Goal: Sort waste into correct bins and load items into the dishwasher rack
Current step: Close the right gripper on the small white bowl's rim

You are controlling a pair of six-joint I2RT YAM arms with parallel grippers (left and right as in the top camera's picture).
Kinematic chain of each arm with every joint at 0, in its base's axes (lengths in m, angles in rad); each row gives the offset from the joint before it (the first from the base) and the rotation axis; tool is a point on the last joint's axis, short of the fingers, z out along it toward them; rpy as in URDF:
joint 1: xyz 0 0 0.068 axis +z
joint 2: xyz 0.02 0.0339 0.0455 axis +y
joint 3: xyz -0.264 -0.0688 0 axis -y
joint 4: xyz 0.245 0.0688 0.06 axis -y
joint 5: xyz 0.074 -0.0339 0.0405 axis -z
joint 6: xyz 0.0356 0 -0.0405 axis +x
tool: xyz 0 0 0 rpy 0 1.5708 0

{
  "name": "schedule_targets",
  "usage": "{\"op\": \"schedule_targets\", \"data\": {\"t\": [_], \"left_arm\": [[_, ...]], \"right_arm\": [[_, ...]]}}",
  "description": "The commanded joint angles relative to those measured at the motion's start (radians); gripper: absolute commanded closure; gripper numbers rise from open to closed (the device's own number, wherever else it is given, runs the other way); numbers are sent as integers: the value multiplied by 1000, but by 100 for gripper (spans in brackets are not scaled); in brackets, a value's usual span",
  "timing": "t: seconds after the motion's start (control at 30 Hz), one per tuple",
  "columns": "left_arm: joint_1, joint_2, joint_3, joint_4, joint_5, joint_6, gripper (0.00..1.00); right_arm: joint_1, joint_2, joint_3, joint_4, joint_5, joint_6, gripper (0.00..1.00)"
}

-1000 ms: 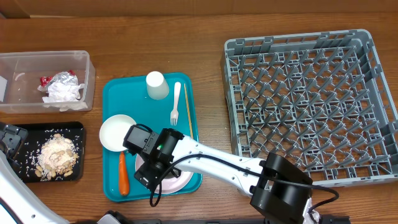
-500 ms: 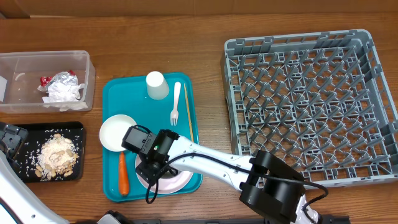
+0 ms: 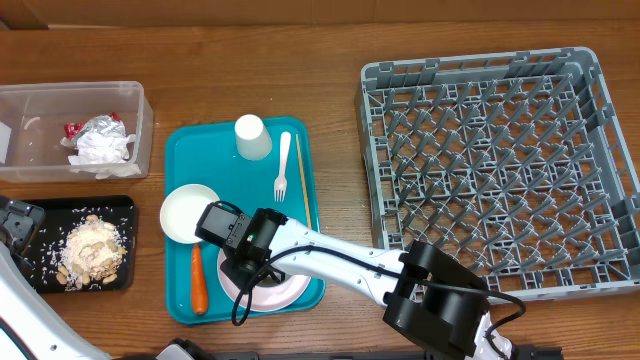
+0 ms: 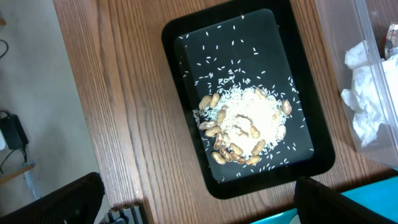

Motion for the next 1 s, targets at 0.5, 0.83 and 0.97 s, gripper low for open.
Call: {"op": "schedule_targets", "data": {"t": [0.5, 0.83, 0.97], "left_arm": [[1, 3, 21, -2, 5, -10, 0], [1, 3, 21, -2, 5, -10, 0], [1, 3, 21, -2, 5, -10, 0]], "right_arm": [[39, 6, -48, 40, -8, 47, 55], [28, 6, -27, 33, -9, 50, 77], [18, 6, 13, 7, -9, 50, 81]]}}
